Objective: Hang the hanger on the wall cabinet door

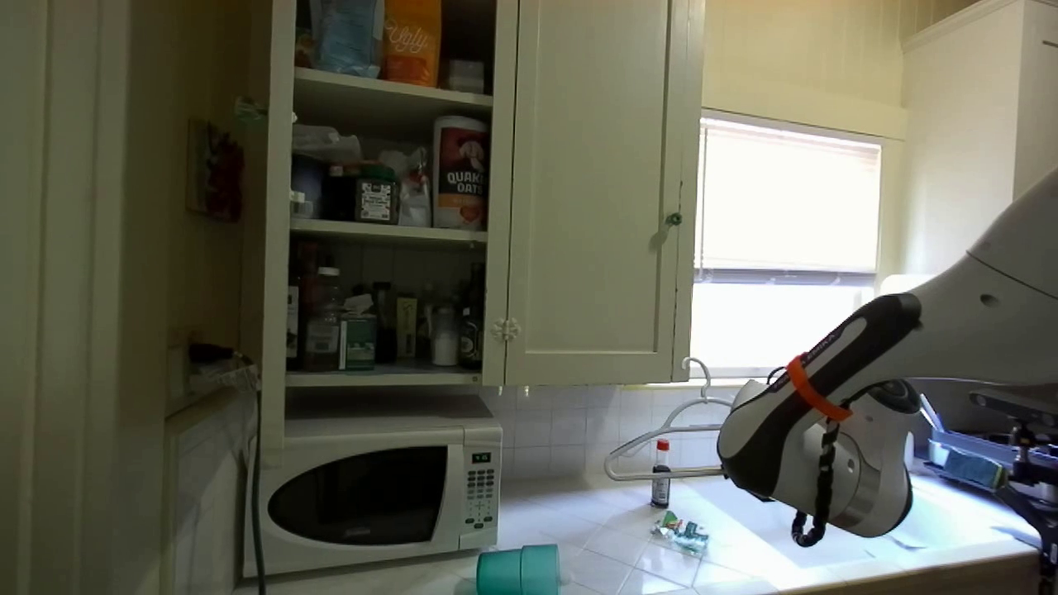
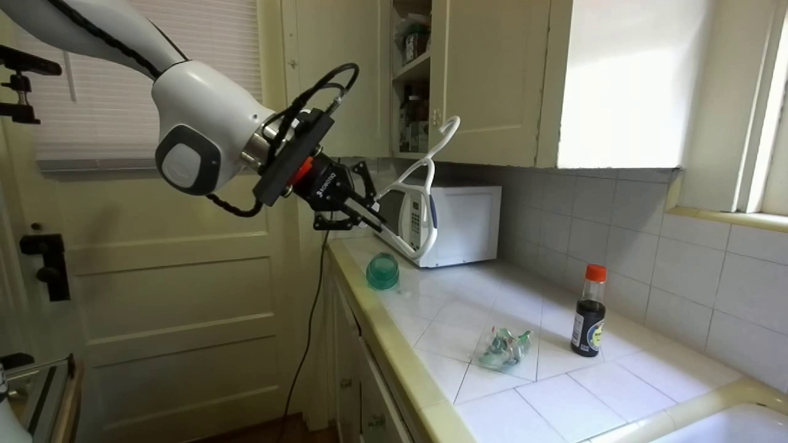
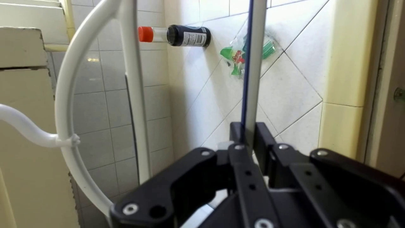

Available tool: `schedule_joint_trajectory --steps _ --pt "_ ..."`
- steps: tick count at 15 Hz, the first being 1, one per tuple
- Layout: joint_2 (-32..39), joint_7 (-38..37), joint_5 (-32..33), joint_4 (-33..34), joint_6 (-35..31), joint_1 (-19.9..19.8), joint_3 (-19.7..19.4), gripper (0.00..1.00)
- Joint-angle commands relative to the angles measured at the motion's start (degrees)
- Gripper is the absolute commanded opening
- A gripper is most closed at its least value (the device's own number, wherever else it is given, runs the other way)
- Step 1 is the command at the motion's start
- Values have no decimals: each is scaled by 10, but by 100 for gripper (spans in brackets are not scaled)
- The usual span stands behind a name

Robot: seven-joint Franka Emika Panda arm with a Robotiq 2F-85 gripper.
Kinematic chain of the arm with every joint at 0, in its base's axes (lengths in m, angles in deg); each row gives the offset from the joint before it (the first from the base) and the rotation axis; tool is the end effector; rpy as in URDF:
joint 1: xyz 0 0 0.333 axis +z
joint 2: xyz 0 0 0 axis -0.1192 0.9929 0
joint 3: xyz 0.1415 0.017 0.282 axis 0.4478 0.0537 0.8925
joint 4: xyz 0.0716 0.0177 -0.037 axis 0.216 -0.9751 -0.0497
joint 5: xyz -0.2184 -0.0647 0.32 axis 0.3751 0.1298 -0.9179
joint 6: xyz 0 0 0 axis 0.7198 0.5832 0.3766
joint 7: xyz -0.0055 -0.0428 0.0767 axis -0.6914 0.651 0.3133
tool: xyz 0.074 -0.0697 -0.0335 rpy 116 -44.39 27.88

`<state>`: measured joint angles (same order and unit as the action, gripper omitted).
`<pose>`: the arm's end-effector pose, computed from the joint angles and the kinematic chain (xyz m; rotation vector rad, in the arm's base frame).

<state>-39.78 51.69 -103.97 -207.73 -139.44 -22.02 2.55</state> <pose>0.4018 -0.1219 0.3939 1.8792 1.2631 0.5951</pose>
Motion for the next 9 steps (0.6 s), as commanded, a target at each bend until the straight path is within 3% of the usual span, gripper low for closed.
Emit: schedule_joint_trajectory --steps 1,7,9 --pt "-8 -11 -3 5 -22 2 0 3" --pt "-77 -56 11 62 -94 2 -28 3" --pt "-81 -63 -17 101 -106 -9 -26 3"
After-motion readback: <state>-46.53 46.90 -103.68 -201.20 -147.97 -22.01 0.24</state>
